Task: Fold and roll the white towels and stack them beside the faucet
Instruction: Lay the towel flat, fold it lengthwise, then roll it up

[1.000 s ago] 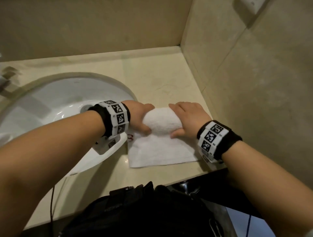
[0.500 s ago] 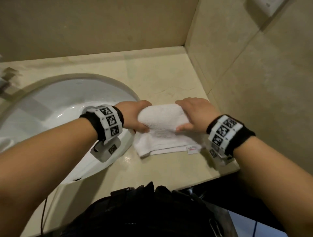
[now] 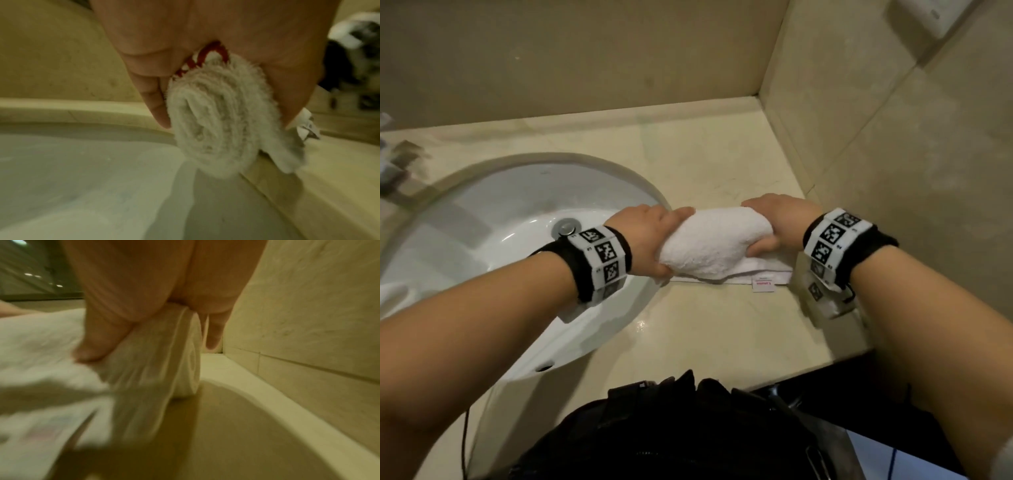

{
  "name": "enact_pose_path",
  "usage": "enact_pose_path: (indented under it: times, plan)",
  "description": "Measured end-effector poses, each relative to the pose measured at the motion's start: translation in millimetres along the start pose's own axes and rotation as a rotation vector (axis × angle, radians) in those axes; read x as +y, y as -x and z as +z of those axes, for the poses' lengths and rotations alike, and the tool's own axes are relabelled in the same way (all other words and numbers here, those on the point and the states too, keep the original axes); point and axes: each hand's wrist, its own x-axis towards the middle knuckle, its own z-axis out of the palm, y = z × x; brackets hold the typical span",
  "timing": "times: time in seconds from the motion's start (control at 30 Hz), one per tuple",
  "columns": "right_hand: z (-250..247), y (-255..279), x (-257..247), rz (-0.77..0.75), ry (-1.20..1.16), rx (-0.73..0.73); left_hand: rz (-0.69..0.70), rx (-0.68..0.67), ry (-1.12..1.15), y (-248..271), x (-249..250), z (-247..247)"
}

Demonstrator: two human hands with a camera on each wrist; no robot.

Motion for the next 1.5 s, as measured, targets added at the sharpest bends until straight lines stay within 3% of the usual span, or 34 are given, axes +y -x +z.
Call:
enact_pose_path:
  times: [0.07, 0.13, 0.2, 0.33, 0.57, 0.77, 0.93, 1.1, 1.37, 1.5]
  plan:
    - [17, 11, 8, 0.093, 0.035, 0.172, -0.015, -0.054, 0.147, -6, -4, -5]
    - [36, 23, 12, 0.095, 0.076, 0.225, -0.014, -0.120, 0.193, -11, -10, -8]
    - [45, 27, 12, 0.097, 0.032, 0.232, -0.005, -0.127, 0.146, -15, -11, -12]
    - [39, 16, 11, 0.154, -0.093, 0.243, -0.005, 0.040, -0.137, -18, 6, -4]
    - [43, 19, 5, 0.222, -0.115, 0.238, -0.056, 0.107, -0.141, -4, 21, -3]
    - [35, 24, -38, 0.103, -0.161, 0.221, -0.186, 0.118, -0.104, 60, 17, -6]
    - [6, 3, -115, -0.113, -0.097, 0.262, -0.366, 0.154, -0.119, 138, -22, -15]
    - [-16, -38, -224, -0.297, -0.069, 0.275, -0.558, 0.159, -0.121, 221, -89, -26]
    - [-29, -153, -441, -0.418, -0.168, 0.323, -0.730, 0.128, -0.185, 345, -274, -64]
    - [-34, -205, -523, -0.399, -0.199, 0.311, -0.818, 0.171, -0.217, 374, -358, -54]
